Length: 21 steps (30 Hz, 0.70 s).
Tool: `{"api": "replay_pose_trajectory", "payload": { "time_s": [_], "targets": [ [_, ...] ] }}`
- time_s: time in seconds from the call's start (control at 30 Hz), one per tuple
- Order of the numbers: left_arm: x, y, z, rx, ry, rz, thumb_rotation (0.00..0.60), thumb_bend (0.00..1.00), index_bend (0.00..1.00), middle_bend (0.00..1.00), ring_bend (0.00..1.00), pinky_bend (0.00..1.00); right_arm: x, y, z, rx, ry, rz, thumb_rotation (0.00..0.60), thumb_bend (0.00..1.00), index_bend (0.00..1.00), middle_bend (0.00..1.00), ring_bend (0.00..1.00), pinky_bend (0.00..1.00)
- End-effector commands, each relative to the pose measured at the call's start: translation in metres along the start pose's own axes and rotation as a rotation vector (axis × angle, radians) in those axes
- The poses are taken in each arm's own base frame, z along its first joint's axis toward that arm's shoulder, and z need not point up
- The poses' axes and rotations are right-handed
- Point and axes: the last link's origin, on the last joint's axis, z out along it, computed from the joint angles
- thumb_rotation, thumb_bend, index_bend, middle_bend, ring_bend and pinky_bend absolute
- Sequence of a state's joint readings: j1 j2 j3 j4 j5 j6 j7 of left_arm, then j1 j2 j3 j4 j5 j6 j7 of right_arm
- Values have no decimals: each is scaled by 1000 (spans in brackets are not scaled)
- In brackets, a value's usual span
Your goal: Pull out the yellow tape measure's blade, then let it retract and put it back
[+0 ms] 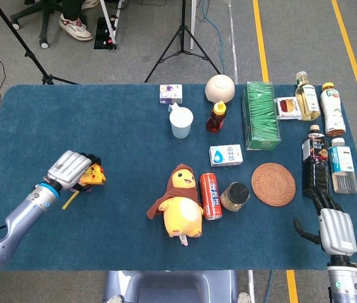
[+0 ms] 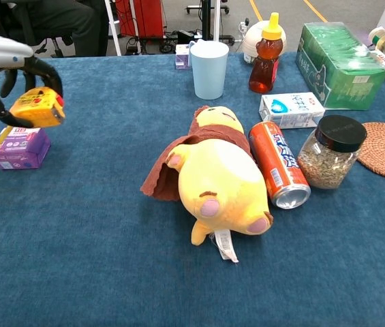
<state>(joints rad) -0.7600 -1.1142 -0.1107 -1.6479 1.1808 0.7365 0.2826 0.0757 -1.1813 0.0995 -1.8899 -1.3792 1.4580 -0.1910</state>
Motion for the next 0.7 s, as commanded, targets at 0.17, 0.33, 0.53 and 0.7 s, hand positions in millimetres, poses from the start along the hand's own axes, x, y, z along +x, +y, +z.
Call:
{"api": "replay_pose_trajectory", "payload": {
  "time_s": [0.17,0.33,0.53,0.7],
  "targets": [
    [33,34,13,-122,-8,4,600,341,530,401,393,509,-10,-27,13,77,-22,165,505,352,170,163,187,251],
    [46,51,20,-173,-13,-1,600,344,535,406,396,510,-14,-43,19,107,-38,246,506,346,157,162,186,238],
    [61,73,29,-232,-19,14,600,346,543,410,397,510,-19,-59,28,143,-52,338,504,337,119,152,173,237],
    [72,97,37,-288,-27,36,600,346,544,411,398,509,-24,-73,36,162,-46,422,503,330,70,127,148,233]
  ]
}}
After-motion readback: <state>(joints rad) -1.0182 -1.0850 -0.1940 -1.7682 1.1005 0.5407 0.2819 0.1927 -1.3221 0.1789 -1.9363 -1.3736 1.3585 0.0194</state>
